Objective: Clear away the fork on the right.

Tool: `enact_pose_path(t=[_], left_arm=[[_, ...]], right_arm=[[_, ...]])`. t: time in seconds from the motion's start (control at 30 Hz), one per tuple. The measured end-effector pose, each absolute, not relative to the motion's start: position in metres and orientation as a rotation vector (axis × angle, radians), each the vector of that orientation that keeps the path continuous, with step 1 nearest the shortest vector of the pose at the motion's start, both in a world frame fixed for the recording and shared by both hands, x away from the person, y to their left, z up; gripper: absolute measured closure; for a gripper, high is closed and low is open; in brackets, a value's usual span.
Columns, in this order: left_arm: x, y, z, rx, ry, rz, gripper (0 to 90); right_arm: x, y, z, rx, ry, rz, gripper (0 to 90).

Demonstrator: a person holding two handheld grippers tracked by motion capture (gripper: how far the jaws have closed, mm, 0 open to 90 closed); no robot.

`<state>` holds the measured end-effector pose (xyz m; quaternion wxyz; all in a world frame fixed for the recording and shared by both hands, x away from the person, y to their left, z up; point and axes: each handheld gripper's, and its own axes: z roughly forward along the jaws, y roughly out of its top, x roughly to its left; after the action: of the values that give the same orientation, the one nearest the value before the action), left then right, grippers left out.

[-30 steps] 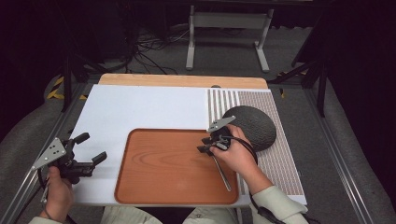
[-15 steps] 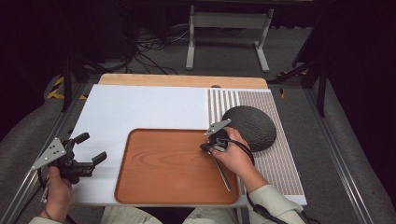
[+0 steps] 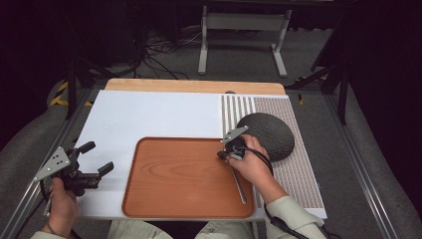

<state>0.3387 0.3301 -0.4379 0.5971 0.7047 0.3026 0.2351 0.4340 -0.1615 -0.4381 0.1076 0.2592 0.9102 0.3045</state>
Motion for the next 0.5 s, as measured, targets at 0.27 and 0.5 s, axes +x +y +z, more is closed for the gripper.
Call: enact_pose_path(t=[0.27, 0.5], left_arm=[[0.339, 0.330, -0.438, 1.634, 0.702, 0.546, 0.0], [0.339, 0.330, -0.438, 1.636, 0.702, 0.545, 0.1]], right_arm=[[0.438, -0.173, -0.437, 0.808, 2.648, 0.880, 89.5], [0.441, -0.181, -0.437, 0.838, 2.628, 0.875, 89.5]])
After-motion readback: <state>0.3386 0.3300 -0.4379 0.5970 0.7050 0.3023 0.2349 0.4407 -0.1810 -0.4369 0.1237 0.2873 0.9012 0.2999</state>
